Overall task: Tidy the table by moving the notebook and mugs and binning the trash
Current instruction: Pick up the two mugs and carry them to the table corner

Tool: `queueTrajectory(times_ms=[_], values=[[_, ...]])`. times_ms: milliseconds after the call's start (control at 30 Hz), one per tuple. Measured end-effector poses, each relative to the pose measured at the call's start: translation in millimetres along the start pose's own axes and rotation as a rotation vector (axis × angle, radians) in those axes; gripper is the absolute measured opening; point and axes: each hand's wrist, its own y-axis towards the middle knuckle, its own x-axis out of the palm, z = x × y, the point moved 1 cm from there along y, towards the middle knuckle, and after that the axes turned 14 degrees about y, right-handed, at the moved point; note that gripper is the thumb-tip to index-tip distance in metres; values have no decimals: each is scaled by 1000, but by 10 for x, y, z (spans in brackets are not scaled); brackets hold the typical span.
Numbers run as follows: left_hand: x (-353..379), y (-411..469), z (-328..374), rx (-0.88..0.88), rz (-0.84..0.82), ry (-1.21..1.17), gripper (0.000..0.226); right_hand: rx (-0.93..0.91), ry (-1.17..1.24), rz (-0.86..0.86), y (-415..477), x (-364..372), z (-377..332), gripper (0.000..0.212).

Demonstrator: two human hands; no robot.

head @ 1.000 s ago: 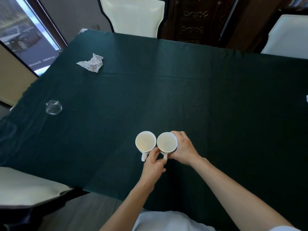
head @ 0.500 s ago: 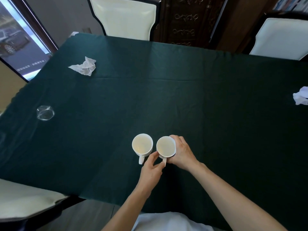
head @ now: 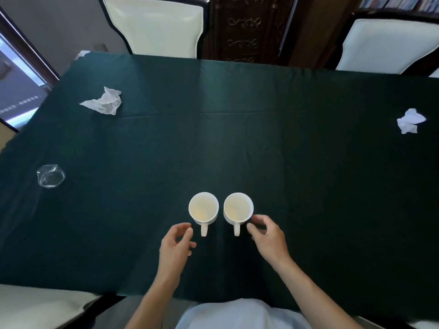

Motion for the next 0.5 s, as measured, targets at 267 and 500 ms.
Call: queueTrajectory(times_ms=[267,500], values=[[195,61,-43,20,-171,11,24,51,199,16,-284,412,103,9],[337,71,-95,6,-148,-53,19,106,315,64,-241,577,167,14]])
